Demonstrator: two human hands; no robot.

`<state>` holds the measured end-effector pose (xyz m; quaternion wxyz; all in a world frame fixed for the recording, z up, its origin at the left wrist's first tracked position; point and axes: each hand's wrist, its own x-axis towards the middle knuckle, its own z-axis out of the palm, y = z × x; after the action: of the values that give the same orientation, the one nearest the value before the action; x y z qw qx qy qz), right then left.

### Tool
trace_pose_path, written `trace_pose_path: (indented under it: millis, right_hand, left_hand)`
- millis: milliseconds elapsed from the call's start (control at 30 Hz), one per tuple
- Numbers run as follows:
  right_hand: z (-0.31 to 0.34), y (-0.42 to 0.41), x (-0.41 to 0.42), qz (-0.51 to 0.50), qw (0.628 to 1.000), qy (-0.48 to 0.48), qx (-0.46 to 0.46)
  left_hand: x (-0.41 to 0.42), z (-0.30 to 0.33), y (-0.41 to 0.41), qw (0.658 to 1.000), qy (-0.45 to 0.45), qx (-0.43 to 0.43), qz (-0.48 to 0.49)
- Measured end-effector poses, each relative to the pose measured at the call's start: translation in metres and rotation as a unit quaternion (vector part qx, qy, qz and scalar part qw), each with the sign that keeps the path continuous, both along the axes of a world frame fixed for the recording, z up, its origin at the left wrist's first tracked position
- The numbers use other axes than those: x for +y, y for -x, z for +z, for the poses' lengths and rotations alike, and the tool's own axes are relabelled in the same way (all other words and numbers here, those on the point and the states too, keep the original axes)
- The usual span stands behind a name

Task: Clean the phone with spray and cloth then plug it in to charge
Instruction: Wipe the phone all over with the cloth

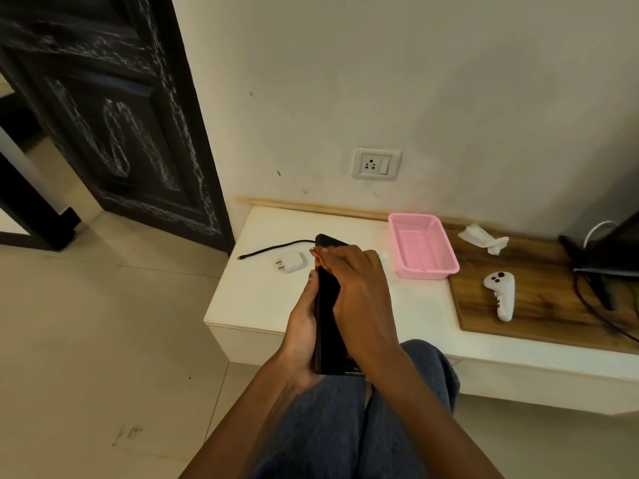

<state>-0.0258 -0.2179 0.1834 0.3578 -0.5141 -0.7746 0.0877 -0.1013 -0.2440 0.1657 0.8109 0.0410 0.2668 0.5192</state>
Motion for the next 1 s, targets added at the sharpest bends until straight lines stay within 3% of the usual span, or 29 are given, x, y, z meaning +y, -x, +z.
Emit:
trace_pose_path:
  millis: [267,533,667,800,1000]
  right_hand:
    - [-0.002,0.007,0.017,0.005,1.000,0.019,-0.005]
    - [-0.014,0.015,-0.006,0.027,0.998,0.038,0.031]
    - [-0.016,0.018,-0.029,0.080,0.995,0.051,0.035]
    - [-0.018,0.023,-0.055,0.088,0.994,0.065,-0.007]
    - [-0.021,0.021,-0.073,0.085,0.995,0.001,-0.043]
  left_hand:
    - [-0.004,0.010,0.004,0.997,-0.005,0.081,-0.013]
    - [-0.007,0.001,0.013,0.999,0.018,0.028,0.011]
    - [-0.003,-0.007,0.027,0.998,-0.006,0.049,0.026]
    - [0.001,-0.013,0.044,0.994,-0.025,0.104,0.012]
    - [0.004,-0.012,0.052,0.995,-0.023,0.087,0.036]
